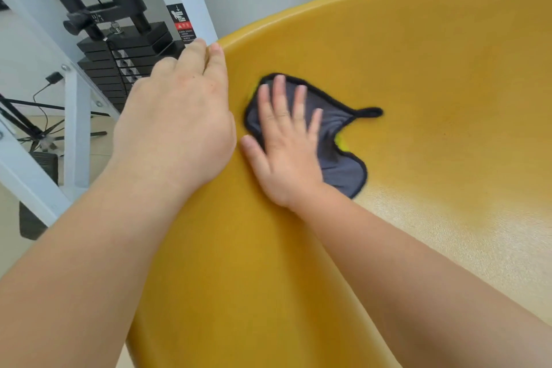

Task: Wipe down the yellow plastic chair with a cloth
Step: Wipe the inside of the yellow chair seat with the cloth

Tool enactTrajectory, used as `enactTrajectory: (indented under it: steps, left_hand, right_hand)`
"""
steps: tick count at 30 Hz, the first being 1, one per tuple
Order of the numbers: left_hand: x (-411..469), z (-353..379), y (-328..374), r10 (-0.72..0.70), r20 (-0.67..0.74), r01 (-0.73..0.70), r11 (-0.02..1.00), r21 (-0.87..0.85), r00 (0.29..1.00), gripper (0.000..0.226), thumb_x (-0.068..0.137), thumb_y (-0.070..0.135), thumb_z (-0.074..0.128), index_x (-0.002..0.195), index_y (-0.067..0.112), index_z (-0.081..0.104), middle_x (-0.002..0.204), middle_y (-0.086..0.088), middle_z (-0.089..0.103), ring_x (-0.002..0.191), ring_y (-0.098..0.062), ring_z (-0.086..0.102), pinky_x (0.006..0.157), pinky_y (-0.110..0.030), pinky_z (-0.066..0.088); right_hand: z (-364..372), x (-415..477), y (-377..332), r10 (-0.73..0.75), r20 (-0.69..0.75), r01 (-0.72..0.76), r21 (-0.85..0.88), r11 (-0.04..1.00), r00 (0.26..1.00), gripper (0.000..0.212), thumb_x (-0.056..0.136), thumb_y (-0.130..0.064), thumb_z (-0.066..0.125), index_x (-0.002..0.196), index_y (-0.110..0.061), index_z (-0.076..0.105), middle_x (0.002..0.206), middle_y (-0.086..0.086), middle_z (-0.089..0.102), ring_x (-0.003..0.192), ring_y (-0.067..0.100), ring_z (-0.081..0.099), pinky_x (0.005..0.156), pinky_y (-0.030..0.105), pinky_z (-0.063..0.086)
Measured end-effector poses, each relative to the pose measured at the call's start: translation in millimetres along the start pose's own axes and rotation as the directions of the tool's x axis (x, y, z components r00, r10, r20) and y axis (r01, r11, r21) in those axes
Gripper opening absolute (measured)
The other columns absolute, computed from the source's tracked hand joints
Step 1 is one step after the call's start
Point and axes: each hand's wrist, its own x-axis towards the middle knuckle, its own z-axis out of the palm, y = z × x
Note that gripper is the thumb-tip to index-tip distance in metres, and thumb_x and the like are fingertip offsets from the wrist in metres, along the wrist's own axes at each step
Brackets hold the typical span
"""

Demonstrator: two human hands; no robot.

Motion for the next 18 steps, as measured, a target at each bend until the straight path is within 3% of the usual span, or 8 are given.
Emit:
enactTrajectory:
  steps: [3,5,9,11,13,15,18]
  left_hand:
    - [-1.0,-0.1,-1.3,-0.001,-0.009,0.001,1.000,-0.016,1.000,0.068,0.096,0.018,0.041,0.159,0.007,0.020,0.165,-0.014,0.024,0.135,-0.043,0.039,0.104,-0.057,0.040]
    - [-1.5,-0.2,-0.6,-0.002,-0.021,0.002,1.000,-0.031,1.000,0.067,0.097,0.018,0.040,0.160,0.009,0.019,0.166,-0.013,0.022,0.137,-0.042,0.038,0.105,-0.056,0.040]
    - [-1.8,1.3,-1.0,-0.014,-0.053,0.012,0.999,-0.052,0.999,0.065,0.097,0.014,0.038,0.160,0.012,0.022,0.166,-0.009,0.023,0.136,-0.040,0.040,0.104,-0.056,0.041]
    - [-1.4,1.8,-0.9,-0.018,-0.062,0.014,0.998,-0.068,0.998,0.064,0.097,0.011,0.039,0.159,0.011,0.026,0.166,-0.009,0.026,0.134,-0.041,0.043,0.103,-0.056,0.043]
    - [-0.8,2.3,-1.7,-0.027,-0.066,0.022,0.996,-0.083,0.997,0.063,0.097,0.011,0.040,0.158,0.011,0.028,0.165,-0.009,0.028,0.133,-0.042,0.045,0.102,-0.057,0.043]
    - [0.3,3.0,-2.9,-0.020,-0.067,0.014,0.996,-0.090,0.998,0.063,0.095,0.013,0.041,0.157,0.009,0.032,0.163,-0.011,0.031,0.131,-0.043,0.046,0.101,-0.057,0.044]
    - [-0.1,3.0,-4.2,-0.003,-0.070,-0.003,0.997,-0.081,0.998,0.063,0.094,0.017,0.043,0.155,0.007,0.035,0.161,-0.013,0.034,0.129,-0.044,0.048,0.099,-0.058,0.045]
  right_hand:
    - [-2.2,-5.8,7.6,-0.217,0.057,0.218,-0.014,0.976,0.975,0.069,0.103,-0.059,0.021,0.162,-0.032,-0.002,0.164,-0.014,-0.021,0.156,0.025,-0.020,0.123,0.057,-0.012]
    - [-8.7,-3.5,44.9,-0.225,0.038,0.228,-0.150,0.962,0.974,0.066,0.103,-0.058,0.021,0.162,-0.034,0.002,0.167,-0.013,-0.012,0.158,0.025,-0.011,0.124,0.059,-0.007]
    - [-32.4,7.7,103.9,0.010,-0.099,-0.042,-0.325,0.945,0.995,0.064,0.105,-0.057,0.019,0.163,-0.035,0.007,0.172,-0.004,-0.001,0.158,0.028,-0.008,0.123,0.060,-0.008]
    - [-33.2,20.0,93.9,0.157,-0.184,-0.202,-0.257,0.945,0.970,0.064,0.105,-0.055,0.016,0.163,-0.034,0.003,0.172,-0.003,-0.006,0.157,0.030,-0.012,0.122,0.063,-0.009]
    - [-25.9,35.8,54.4,0.224,-0.212,-0.255,-0.133,0.958,0.951,0.068,0.102,-0.055,0.016,0.164,-0.029,0.003,0.172,0.001,-0.006,0.156,0.034,-0.013,0.120,0.067,-0.007]
    - [-13.9,40.2,5.2,0.066,-0.129,-0.069,-0.021,0.997,0.989,0.071,0.101,-0.055,0.020,0.164,-0.026,0.003,0.172,0.000,-0.007,0.156,0.033,-0.015,0.118,0.067,-0.011]
    - [-9.0,33.2,-24.1,-0.196,-0.052,0.200,0.086,0.976,0.979,0.067,0.104,-0.051,0.024,0.163,-0.027,0.005,0.172,-0.003,-0.005,0.157,0.028,-0.017,0.120,0.062,-0.014]
